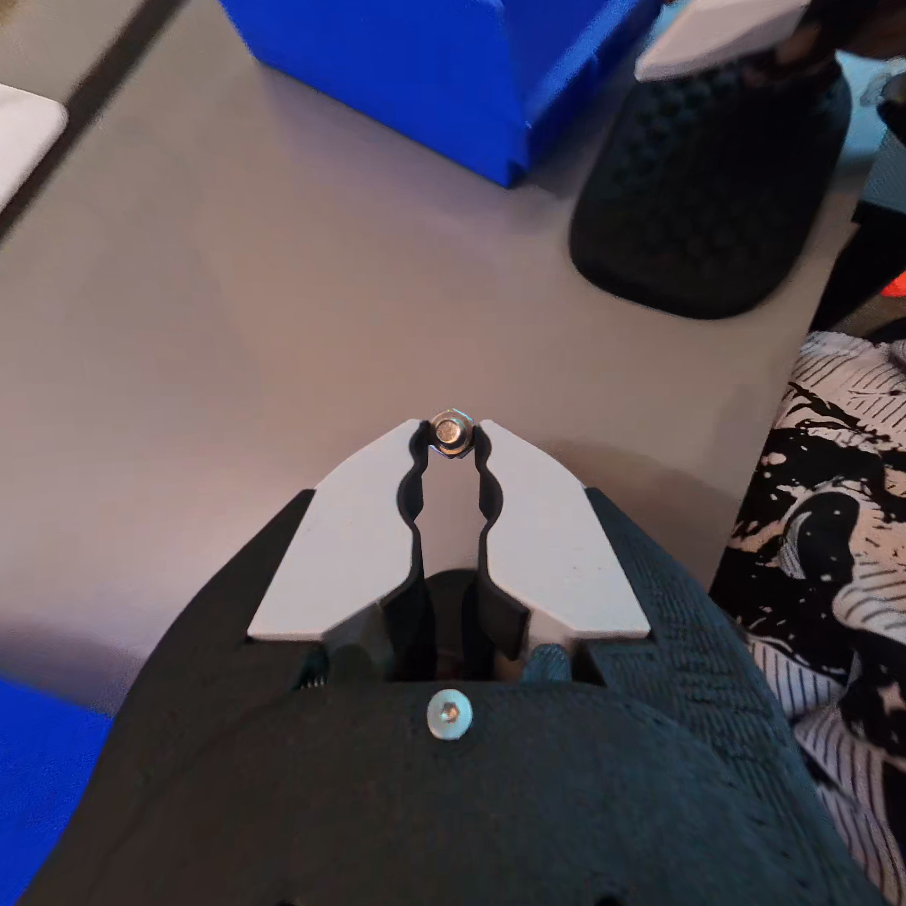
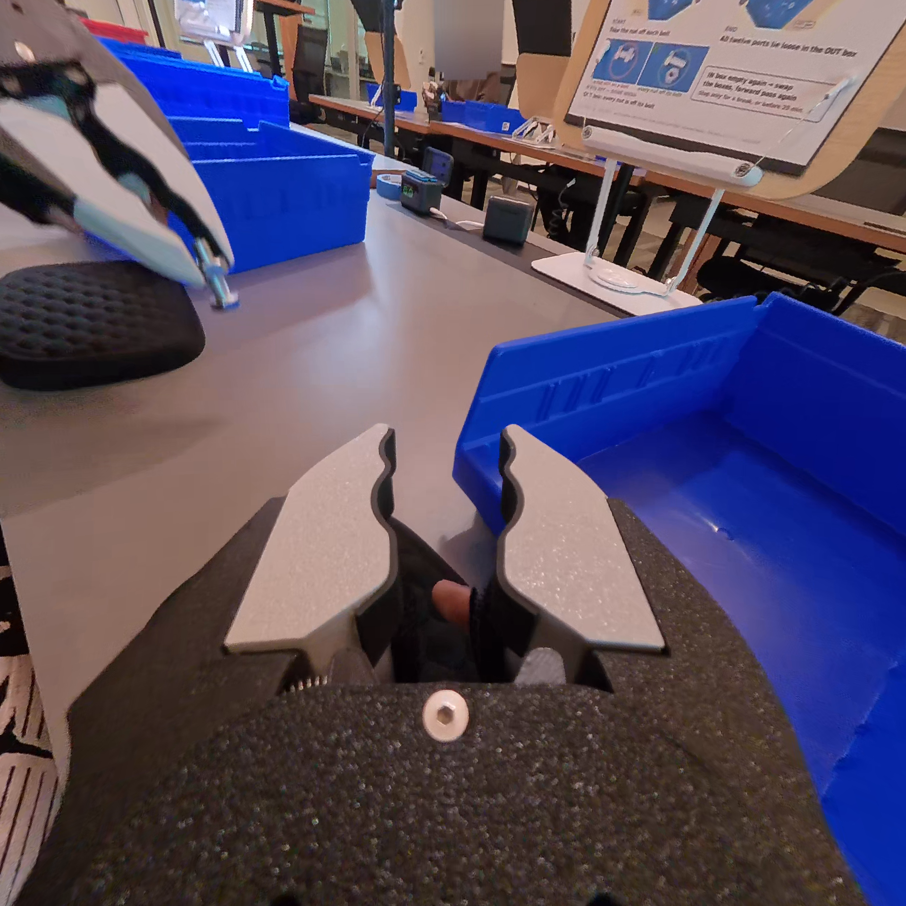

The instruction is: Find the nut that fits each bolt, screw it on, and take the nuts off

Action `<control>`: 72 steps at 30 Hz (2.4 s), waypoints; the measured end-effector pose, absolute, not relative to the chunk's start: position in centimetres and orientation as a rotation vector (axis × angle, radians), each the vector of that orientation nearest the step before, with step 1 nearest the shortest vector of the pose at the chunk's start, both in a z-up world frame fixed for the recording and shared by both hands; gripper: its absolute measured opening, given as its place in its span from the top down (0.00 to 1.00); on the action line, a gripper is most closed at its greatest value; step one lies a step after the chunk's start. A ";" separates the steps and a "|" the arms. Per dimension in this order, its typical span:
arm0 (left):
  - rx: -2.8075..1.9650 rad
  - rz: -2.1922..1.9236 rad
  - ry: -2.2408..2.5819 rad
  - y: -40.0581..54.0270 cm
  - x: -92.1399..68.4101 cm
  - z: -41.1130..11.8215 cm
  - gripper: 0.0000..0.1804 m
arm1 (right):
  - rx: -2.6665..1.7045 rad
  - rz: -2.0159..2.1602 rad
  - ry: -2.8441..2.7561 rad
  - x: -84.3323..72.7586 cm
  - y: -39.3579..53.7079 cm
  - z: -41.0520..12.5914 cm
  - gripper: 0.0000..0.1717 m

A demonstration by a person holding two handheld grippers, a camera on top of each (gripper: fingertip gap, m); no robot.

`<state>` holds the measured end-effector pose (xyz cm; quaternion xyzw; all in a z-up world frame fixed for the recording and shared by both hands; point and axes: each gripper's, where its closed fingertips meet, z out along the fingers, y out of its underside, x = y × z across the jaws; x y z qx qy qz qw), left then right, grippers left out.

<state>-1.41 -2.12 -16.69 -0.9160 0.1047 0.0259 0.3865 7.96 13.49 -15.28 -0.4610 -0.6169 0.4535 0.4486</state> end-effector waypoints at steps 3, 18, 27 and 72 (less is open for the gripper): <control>-2.394 0.013 0.296 -1.4 0.6 -20.0 0.90 | -1.127 1.104 -1.556 7.9 13.1 -15.5 0.77; -2.285 -0.090 0.263 -1.3 1.7 -20.3 0.79 | -1.106 1.210 -1.804 6.5 7.6 -16.4 0.78; -1.152 -0.290 -0.031 -6.5 -2.0 -8.3 0.77 | -1.005 1.311 -2.120 3.1 -1.3 -18.2 0.83; -1.607 0.012 0.132 -0.6 2.4 -13.2 0.90 | -0.965 1.490 -1.974 1.8 -3.1 -8.9 0.95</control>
